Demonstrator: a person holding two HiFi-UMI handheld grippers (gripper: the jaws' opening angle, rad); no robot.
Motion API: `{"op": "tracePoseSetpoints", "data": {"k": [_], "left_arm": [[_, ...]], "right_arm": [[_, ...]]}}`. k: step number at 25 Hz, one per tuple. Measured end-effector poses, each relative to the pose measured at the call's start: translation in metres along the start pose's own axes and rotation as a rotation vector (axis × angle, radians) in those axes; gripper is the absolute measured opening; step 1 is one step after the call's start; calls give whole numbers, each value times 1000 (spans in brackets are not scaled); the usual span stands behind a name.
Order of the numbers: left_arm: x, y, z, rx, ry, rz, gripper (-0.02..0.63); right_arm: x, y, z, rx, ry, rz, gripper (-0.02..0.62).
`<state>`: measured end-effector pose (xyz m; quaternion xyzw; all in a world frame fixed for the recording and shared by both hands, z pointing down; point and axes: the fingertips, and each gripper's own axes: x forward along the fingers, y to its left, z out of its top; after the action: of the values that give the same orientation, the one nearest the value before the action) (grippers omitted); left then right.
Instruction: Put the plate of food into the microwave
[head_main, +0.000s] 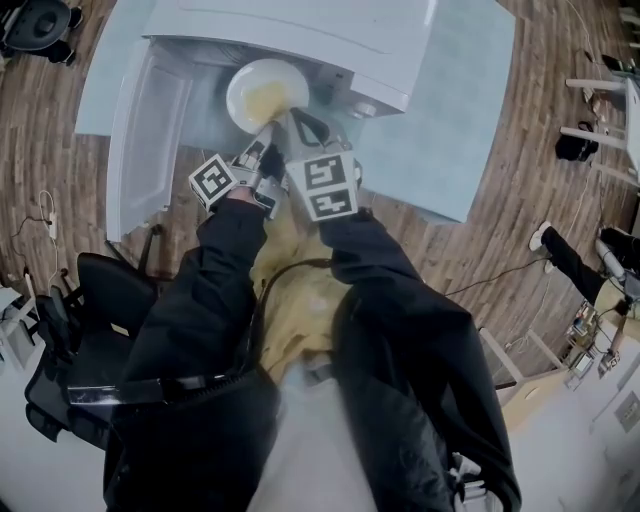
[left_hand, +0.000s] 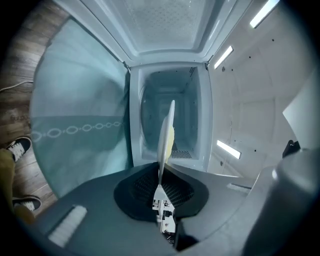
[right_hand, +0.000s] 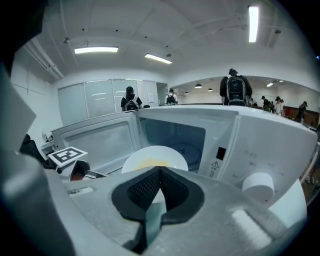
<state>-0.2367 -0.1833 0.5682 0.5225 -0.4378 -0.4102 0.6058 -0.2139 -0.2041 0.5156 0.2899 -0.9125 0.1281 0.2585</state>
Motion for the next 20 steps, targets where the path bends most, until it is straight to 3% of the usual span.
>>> {"op": "tracePoseSetpoints", "data": {"k": [20], "left_arm": [[65, 36, 74, -57, 24, 44, 11]], "right_arm": [[72, -24, 5, 47, 54, -39, -4]]}}
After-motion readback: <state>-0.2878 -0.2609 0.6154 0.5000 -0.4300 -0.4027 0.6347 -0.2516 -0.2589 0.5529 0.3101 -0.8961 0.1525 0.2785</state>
